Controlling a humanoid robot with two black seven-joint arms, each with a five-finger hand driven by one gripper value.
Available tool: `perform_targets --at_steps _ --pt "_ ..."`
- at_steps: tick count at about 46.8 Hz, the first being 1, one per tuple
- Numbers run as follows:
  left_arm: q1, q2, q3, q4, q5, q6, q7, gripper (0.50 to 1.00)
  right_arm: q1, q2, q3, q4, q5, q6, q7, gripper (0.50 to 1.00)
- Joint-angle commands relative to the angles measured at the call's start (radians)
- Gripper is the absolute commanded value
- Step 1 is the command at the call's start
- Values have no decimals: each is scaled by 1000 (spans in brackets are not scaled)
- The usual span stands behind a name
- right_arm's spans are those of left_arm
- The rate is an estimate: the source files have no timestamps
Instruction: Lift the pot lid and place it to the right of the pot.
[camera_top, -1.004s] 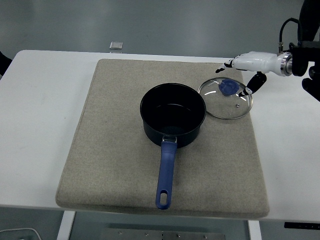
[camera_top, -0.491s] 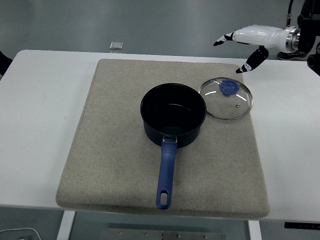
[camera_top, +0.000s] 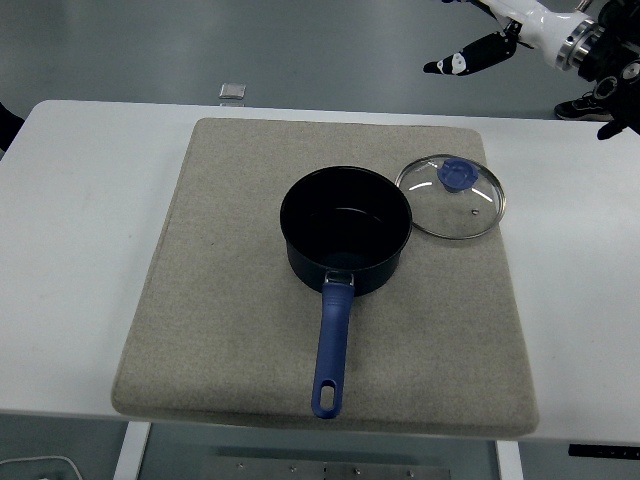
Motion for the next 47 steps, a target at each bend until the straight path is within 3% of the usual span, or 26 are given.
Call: perform_targets --at_steps 1,26,47 --pt "0 0 0 2 1 0 0 1000 -12 2 42 -2 109 5 0 905" --pt "0 0 0 0 0 0 0 1000 -69 11 58 -8 529 15 0 905" --pt "0 0 0 2 0 0 0 1000 -139 58 56 -8 845 21 -17 905"
